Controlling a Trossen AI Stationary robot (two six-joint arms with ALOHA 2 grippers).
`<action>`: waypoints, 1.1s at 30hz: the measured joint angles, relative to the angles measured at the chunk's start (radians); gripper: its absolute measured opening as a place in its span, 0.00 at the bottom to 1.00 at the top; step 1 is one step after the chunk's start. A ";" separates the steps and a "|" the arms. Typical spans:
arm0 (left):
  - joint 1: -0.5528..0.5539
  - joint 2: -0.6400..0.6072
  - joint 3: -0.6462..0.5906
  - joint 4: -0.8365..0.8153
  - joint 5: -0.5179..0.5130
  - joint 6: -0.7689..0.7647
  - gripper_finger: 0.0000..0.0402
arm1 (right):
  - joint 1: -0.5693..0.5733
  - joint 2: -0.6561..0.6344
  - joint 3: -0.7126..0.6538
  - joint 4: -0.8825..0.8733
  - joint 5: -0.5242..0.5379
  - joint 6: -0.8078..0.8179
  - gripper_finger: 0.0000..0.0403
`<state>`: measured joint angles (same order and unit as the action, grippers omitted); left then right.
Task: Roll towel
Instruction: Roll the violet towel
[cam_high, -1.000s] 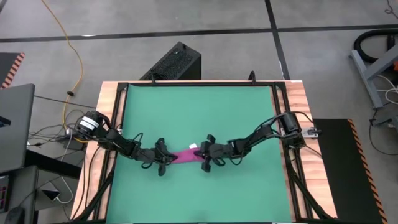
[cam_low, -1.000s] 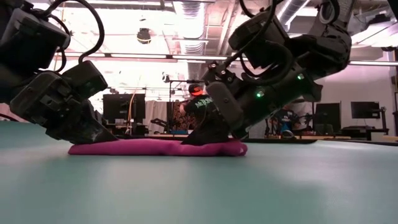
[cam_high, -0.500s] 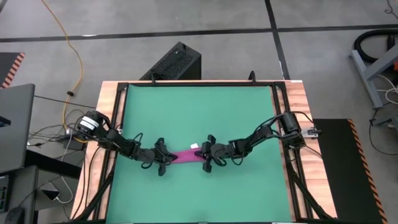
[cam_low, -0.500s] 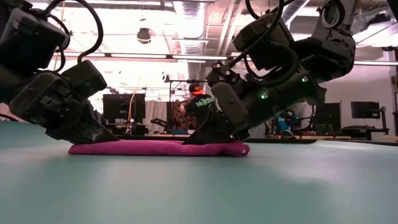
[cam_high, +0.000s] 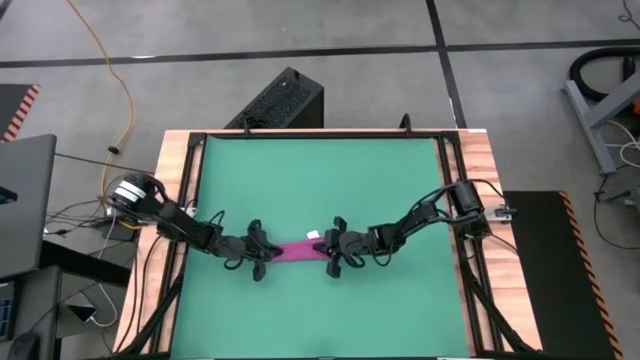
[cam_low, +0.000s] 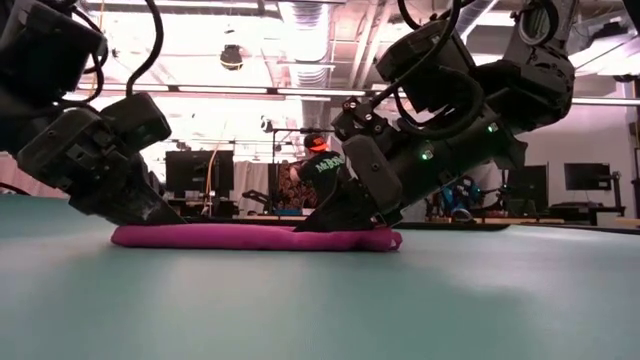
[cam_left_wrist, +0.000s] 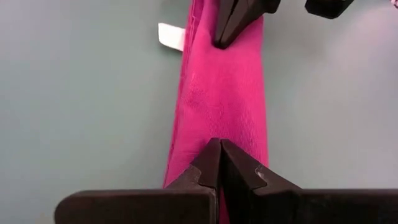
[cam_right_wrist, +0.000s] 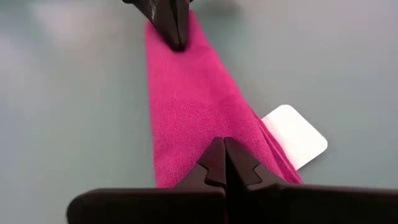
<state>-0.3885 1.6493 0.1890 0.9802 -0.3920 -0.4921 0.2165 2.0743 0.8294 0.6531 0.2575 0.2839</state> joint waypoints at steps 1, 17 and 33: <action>0.000 -0.017 0.000 -0.016 -0.006 0.004 0.00 | 0.000 -0.012 -0.001 -0.004 0.001 -0.004 0.02; 0.000 -0.270 0.001 -0.133 -0.094 0.116 0.00 | 0.013 -0.272 -0.003 -0.130 0.054 -0.136 0.02; -0.040 -0.353 0.062 -0.120 -0.117 0.186 0.00 | 0.027 -0.156 0.000 0.146 0.034 -0.232 0.02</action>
<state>-0.4281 1.2962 0.2512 0.8598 -0.5093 -0.3062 0.2436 1.9187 0.8291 0.7995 0.2916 0.0516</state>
